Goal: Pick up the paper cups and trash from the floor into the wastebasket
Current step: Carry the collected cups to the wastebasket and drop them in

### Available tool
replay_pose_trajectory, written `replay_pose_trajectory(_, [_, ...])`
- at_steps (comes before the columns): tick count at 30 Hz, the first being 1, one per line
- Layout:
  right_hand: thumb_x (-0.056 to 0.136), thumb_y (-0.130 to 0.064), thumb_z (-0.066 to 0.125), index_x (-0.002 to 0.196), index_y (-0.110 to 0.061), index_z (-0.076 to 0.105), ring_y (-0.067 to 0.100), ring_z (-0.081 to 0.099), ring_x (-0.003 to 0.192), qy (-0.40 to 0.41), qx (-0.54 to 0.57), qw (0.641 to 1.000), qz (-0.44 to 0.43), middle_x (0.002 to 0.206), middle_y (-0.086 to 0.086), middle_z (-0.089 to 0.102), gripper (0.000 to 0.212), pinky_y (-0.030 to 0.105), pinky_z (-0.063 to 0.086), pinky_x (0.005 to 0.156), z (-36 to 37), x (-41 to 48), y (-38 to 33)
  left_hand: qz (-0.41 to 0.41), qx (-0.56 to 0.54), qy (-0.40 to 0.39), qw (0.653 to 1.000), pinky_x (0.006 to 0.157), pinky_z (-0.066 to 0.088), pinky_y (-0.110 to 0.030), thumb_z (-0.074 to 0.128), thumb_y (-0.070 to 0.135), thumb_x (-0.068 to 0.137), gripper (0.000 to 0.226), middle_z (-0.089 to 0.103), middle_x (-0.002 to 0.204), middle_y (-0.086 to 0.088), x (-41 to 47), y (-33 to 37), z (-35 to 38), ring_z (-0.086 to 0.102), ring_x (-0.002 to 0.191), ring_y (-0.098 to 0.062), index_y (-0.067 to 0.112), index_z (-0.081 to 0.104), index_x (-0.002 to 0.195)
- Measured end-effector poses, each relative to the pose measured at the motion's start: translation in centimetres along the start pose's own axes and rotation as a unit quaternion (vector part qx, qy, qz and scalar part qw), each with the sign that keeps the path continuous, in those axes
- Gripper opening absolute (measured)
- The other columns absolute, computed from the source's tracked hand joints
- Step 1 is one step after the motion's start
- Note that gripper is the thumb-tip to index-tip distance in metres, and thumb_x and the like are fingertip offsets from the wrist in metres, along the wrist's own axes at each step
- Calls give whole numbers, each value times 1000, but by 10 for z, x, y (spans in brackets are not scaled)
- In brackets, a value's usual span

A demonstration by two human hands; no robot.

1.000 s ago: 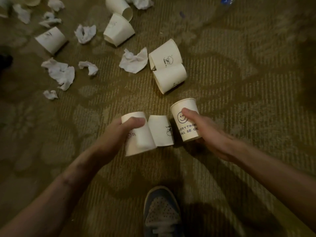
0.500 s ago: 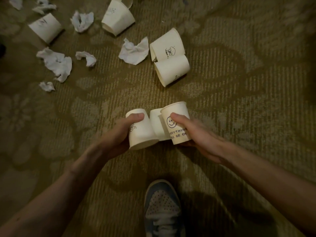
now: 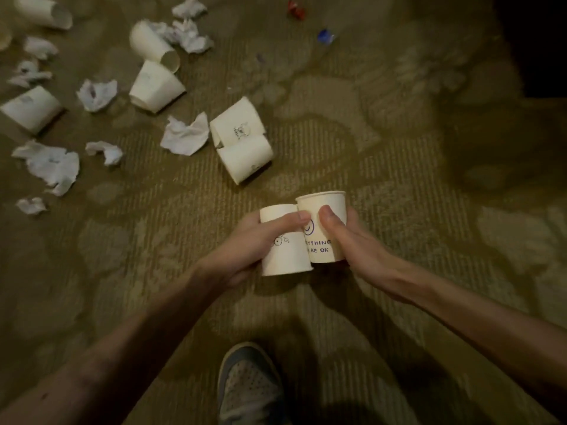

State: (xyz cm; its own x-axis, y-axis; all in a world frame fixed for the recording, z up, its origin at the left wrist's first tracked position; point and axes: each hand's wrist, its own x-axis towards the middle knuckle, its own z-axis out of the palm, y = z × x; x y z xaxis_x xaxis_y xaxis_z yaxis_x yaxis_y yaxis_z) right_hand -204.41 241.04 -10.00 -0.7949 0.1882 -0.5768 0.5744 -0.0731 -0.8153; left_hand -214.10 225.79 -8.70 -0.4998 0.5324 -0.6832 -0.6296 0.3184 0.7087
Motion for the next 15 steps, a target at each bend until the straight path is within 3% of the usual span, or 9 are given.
replay_pose_trajectory(2, [100, -55, 34, 144, -27, 27, -5, 68, 77, 20, 6, 1000, -14, 109, -6, 65, 53, 11, 50, 56, -26, -11, -10, 26, 38, 4, 999, 72, 60, -37, 80, 41, 66, 64, 76, 103, -11, 4, 21, 25, 74, 94, -26, 8, 63, 118])
replay_pose_trajectory(4, [101, -54, 29, 141, -25, 30, -7, 66, 73, 44, -14, 998, -32, 107, -3, 65, 49, 9, 48, 53, -57, -26, -25, 52, 67, -11, 996, 71, 60, -37, 80, 44, 63, 74, 76, 102, -11, 6, 45, 56, 74, 93, -26, 5, 60, 122])
replay_pose_trajectory(8, [98, -59, 29, 134, -29, 39, -2, 68, 76, 139, -49, 985, -86, 93, -11, 69, 47, 24, 53, 67, -131, -73, -60, 105, 99, -79, 986, 66, 60, -30, 77, 44, 65, 69, 77, 100, -9, 1, 96, 132, 75, 90, -23, 6, 62, 120])
replay_pose_trajectory(12, [75, -78, 37, 140, -40, 30, -1, 70, 86, 210, -57, 967, -132, 103, -14, 69, 76, 23, 58, 66, -211, -144, -89, 157, 172, -136, 963, 75, 61, -39, 82, 53, 62, 78, 76, 103, -7, -14, 145, 223, 75, 90, -24, 12, 59, 125])
replay_pose_trajectory(15, [68, -85, 37, 140, -42, 31, 2, 71, 89, 257, -79, 952, -145, 100, -18, 71, 84, 30, 61, 72, -264, -201, -98, 177, 219, -197, 939, 68, 61, -36, 79, 57, 58, 80, 77, 97, -5, -28, 169, 294, 75, 85, -23, 14, 59, 123])
